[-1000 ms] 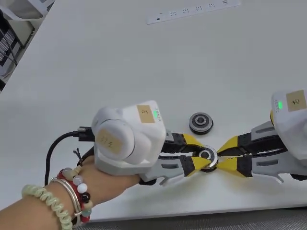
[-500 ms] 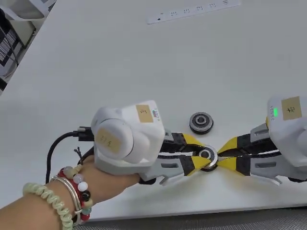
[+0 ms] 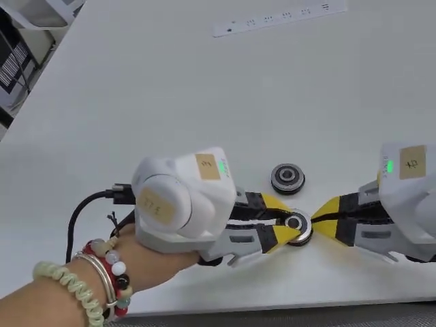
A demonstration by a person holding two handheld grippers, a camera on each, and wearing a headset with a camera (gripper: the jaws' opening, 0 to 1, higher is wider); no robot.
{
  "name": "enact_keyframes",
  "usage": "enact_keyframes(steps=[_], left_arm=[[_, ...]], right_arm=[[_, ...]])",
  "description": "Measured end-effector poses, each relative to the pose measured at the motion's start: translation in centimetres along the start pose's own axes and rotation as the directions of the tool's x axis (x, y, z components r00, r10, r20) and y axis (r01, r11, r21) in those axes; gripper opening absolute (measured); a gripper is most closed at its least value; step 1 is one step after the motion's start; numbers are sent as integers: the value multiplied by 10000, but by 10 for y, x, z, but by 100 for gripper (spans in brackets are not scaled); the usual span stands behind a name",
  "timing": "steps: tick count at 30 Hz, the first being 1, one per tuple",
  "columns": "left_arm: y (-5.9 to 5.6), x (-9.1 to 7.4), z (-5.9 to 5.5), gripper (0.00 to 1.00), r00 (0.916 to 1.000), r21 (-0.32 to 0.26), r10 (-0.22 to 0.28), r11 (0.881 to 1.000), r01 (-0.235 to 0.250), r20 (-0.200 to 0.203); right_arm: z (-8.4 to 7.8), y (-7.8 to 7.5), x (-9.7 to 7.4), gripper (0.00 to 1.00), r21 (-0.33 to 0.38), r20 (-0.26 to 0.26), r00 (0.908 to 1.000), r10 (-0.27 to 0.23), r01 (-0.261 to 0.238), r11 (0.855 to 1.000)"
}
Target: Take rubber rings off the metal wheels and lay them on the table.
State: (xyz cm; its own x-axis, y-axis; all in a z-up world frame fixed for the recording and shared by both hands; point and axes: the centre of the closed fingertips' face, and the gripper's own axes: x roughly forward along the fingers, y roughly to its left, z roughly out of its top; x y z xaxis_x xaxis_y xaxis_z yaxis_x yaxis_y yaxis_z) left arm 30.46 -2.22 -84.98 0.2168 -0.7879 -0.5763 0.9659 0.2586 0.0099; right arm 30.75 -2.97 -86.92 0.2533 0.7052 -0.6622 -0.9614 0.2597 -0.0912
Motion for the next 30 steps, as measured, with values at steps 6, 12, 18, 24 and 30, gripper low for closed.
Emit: enact_keyframes(steps=[6,12,18,24,30], left_arm=[[0,0,0,13,10000,33,4,10000,-4,35],[1,0,0,13,10000,30,41,10000,-42,63],[1,-1,0,13,9999,36,33,10000,-34,104],[0,-1,-1,13,9995,-61,-23,10000,25,305],[-1,0,-1,13,9995,-21,-21,10000,22,319]], right_arm=[[0,-2,-1,0,330,128,9999,-31,27,9995],[2,-5,-2,0,676,280,9995,-143,124,9976],[3,-5,-2,0,2201,908,9956,229,-425,9745],[4,-4,-6,0,4899,2252,9710,801,-1839,8522],[8,-2,-9,0,5788,2669,9591,942,-2377,7801]])
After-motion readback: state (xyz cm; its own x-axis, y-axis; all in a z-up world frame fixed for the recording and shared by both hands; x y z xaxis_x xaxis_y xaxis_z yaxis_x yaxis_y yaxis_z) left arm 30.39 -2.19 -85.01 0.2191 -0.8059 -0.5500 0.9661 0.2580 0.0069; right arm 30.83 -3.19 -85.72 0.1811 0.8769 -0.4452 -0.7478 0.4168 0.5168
